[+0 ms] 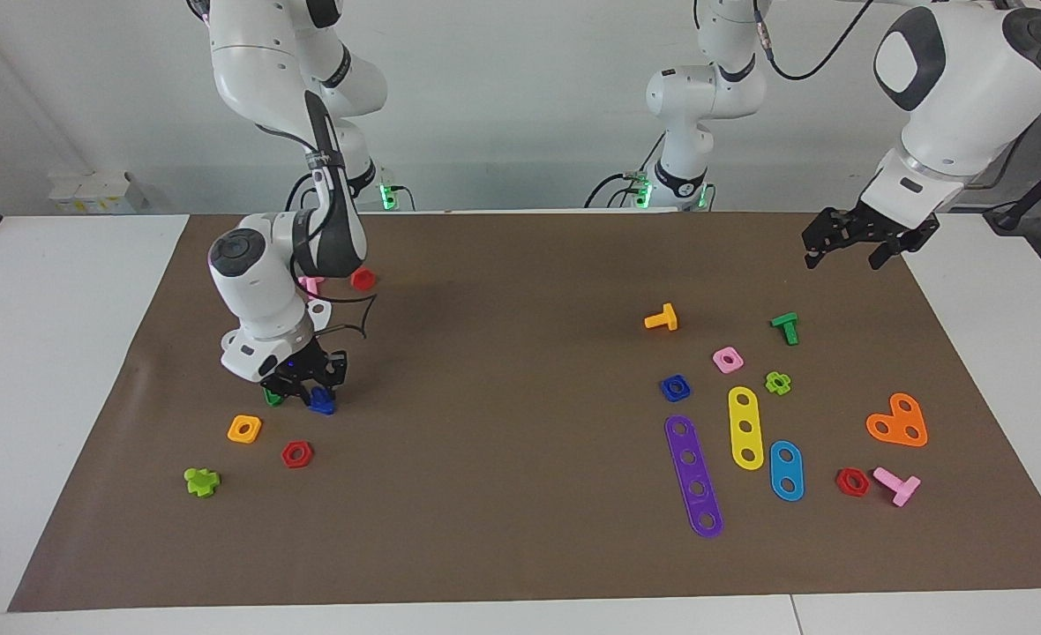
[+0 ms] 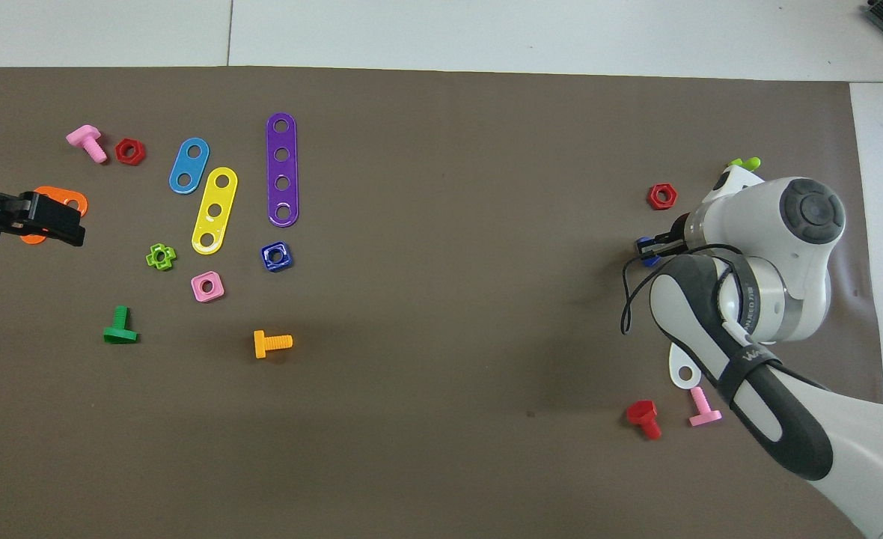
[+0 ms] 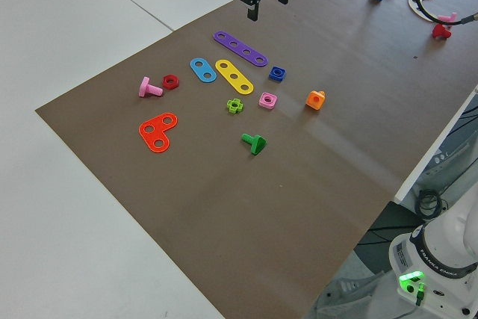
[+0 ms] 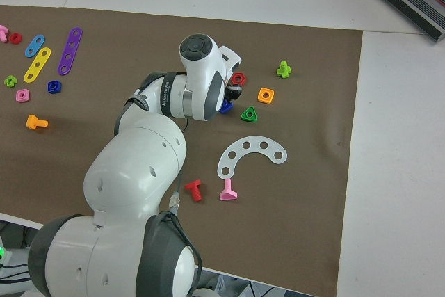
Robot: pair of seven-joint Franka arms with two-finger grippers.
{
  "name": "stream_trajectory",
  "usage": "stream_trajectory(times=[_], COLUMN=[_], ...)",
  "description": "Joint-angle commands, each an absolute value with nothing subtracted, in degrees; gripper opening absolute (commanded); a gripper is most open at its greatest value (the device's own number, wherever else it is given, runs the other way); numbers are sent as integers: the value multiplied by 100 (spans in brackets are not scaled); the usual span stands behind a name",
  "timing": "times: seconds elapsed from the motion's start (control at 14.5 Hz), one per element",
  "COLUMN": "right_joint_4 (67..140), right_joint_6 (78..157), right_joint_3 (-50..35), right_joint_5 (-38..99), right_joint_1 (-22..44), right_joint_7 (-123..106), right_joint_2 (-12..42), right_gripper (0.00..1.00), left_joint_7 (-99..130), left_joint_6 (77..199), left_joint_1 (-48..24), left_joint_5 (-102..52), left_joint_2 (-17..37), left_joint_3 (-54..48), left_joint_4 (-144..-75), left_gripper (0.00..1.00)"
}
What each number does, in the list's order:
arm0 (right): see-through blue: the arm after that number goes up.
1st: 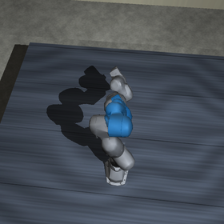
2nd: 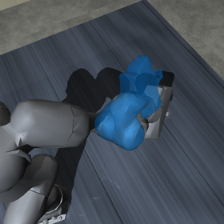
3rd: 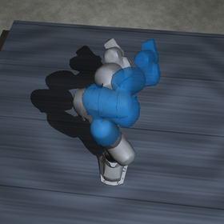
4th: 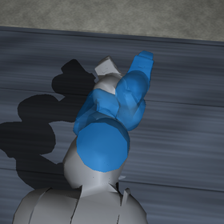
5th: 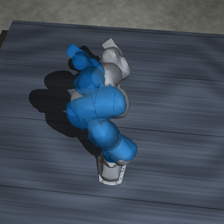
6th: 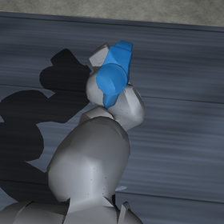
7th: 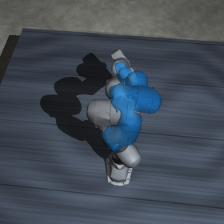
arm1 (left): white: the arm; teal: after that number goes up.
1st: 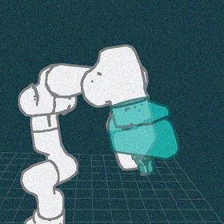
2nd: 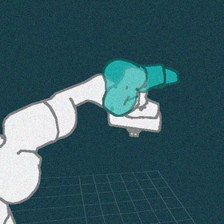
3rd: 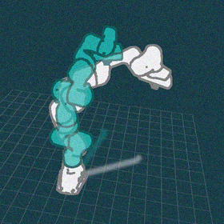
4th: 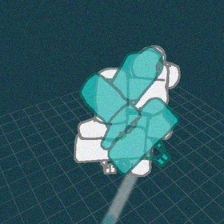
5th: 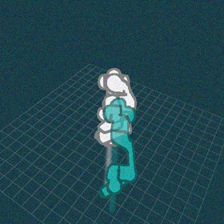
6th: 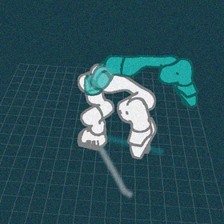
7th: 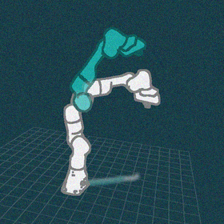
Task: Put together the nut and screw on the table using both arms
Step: 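Carry the blue screw toward the table centre while the left gripper reaches the nut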
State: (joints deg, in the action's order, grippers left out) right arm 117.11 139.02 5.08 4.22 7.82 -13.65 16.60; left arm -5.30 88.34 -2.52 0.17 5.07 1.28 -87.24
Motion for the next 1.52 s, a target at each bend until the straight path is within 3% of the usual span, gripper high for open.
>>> stream_trajectory(times=[0.0,0.07,0.14,0.21,0.55,0.83,1.04,1.45], right_joint_4=[11777,11821,11821,11821,11664,10769,9899,9388], right_joint_6=[14045,14045,14045,14045,13887,12993,12428,12778], right_joint_3=[492,492,492,501,492,466,466,466], right_joint_5=[580,580,580,580,580,510,413,62], right_joint_1=[738,730,738,730,668,904,1536,2995], right_joint_7=[-1600,-1600,-1600,-1591,-1521,-408,769,2916], right_joint_2=[1679,1670,1670,1670,1670,1565,1713,2398], right_gripper=[41,40,32,2,0,0,0,0], left_joint_7=[-589,-537,-545,-554,-581,-405,-9,255], left_joint_6=[8824,8789,8780,8824,8877,9193,9368,10132], left_joint_1=[-281,-290,-290,-299,-290,-360,-571,-966], left_joint_5=[141,132,132,132,132,123,70,-342], left_joint_2=[316,282,281,273,272,106,246,712], left_joint_3=[132,106,97,88,62,62,53,61], left_joint_4=[-8947,-8956,-8973,-9017,-9035,-9474,-9492,-9746], left_gripper=[100,100,100,100,100,100,100,98])
